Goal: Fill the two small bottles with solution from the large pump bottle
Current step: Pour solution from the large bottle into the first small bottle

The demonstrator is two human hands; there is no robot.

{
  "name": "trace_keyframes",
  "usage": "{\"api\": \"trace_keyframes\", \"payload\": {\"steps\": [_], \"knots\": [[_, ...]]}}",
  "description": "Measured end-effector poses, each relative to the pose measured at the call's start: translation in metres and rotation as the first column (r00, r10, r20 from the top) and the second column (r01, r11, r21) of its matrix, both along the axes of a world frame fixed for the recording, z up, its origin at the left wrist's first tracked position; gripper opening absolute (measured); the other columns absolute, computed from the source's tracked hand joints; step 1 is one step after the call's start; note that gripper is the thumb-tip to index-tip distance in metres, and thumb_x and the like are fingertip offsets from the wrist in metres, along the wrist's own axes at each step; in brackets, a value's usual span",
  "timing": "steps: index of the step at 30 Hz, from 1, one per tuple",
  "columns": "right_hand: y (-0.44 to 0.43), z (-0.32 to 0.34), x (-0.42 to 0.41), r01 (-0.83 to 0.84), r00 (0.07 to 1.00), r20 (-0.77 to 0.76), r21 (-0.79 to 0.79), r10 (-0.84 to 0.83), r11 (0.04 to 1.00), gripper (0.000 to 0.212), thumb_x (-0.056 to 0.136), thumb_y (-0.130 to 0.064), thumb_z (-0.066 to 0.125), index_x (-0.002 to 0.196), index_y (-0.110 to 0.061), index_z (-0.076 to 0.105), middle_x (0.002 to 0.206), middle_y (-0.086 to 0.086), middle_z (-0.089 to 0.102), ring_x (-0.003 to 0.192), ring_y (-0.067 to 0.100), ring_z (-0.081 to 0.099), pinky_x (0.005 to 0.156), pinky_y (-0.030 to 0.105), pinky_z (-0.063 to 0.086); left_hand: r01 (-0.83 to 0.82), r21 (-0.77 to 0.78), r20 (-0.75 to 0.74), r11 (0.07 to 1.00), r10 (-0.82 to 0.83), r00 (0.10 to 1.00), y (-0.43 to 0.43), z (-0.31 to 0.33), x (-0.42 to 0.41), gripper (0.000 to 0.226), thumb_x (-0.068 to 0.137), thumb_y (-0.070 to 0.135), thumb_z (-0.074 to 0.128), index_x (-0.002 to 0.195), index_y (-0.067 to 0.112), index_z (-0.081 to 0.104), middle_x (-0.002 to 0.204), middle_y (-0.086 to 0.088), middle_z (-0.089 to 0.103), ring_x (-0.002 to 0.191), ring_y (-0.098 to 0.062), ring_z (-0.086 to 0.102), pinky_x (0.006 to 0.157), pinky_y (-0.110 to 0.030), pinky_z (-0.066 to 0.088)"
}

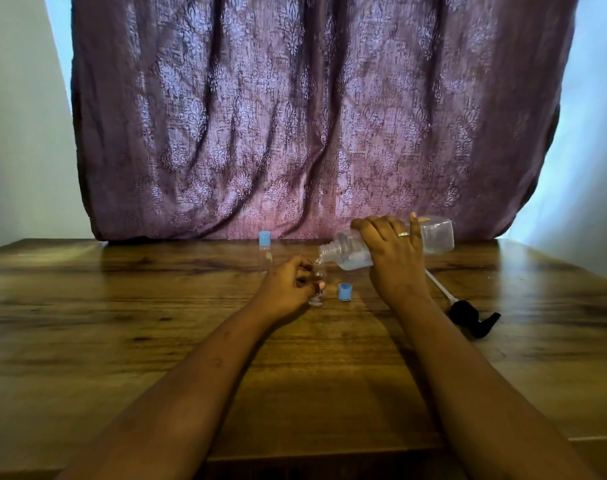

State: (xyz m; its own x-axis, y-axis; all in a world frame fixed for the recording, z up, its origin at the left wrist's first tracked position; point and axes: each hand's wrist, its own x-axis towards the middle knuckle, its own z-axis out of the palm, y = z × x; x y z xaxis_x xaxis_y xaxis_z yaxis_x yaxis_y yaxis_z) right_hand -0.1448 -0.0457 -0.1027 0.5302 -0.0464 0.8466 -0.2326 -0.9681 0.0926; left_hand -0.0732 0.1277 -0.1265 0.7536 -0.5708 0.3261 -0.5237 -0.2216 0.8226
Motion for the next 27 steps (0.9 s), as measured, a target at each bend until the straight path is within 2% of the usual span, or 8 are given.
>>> {"api": "trace_keyframes", "payload": {"steps": [5,9,16,22,27], "knots": [[-0.0003,0.0002,0.0005,0.012,1.0,-0.007,-0.005,-0.012,1.0,0.063,0.063,0.007,0.055,0.117,-0.024,0.052,0.115,0.001,0.062,0.113,0.028,0.054,0.111,0.054,0.018,-0.001,-0.005,-0.017,1.0,0.0,1.0,-0.0002,-0.0002,0.0008,0.025,0.09,0.014,0.065,0.112,0.018,0.054,0.11,0.0,0.066,0.096,-0.01,0.063,0.07,-0.019,0.049],[0.0002,0.0012,-0.0008,0.006,1.0,0.0,0.001,-0.006,1.0,0.059,0.064,0.002,0.045,0.116,-0.024,0.053,0.115,0.001,0.062,0.114,0.028,0.054,0.111,0.055,0.019,-0.006,-0.003,-0.018,1.0,0.006,1.0,-0.0006,-0.0001,0.0004,0.027,0.09,0.014,0.066,0.114,0.016,0.054,0.116,-0.004,0.067,0.104,-0.018,0.064,0.072,-0.021,0.05],[0.0002,0.0007,0.0005,0.007,1.0,0.009,-0.012,-0.007,1.0,0.058,0.065,0.004,0.053,0.116,-0.024,0.053,0.114,0.001,0.062,0.112,0.029,0.055,0.11,0.055,0.021,-0.005,0.011,-0.015,1.0,0.005,1.0,0.0,0.0007,-0.001,0.029,0.091,0.015,0.065,0.117,0.015,0.054,0.112,0.0,0.065,0.095,-0.009,0.062,0.066,-0.017,0.047],[0.0013,0.001,-0.0006,0.008,1.0,0.021,-0.007,-0.008,1.0,0.056,0.066,-0.001,0.039,0.115,-0.025,0.053,0.114,-0.001,0.062,0.112,0.027,0.055,0.11,0.055,0.023,-0.025,0.018,0.019,1.0,0.024,1.0,-0.001,0.0013,-0.0008,0.028,0.089,0.016,0.068,0.114,0.013,0.055,0.101,0.001,0.066,0.095,-0.016,0.064,0.085,-0.039,0.055],[0.0006,0.0006,0.0,0.008,1.0,0.017,-0.012,-0.007,1.0,0.058,0.065,0.0,0.04,0.115,-0.025,0.053,0.113,0.0,0.062,0.111,0.027,0.055,0.11,0.056,0.024,-0.024,0.026,0.004,0.999,0.024,1.0,-0.0007,0.0015,-0.0006,0.029,0.089,0.016,0.067,0.115,0.014,0.055,0.113,-0.004,0.068,0.104,-0.02,0.064,0.09,-0.044,0.055]]}}
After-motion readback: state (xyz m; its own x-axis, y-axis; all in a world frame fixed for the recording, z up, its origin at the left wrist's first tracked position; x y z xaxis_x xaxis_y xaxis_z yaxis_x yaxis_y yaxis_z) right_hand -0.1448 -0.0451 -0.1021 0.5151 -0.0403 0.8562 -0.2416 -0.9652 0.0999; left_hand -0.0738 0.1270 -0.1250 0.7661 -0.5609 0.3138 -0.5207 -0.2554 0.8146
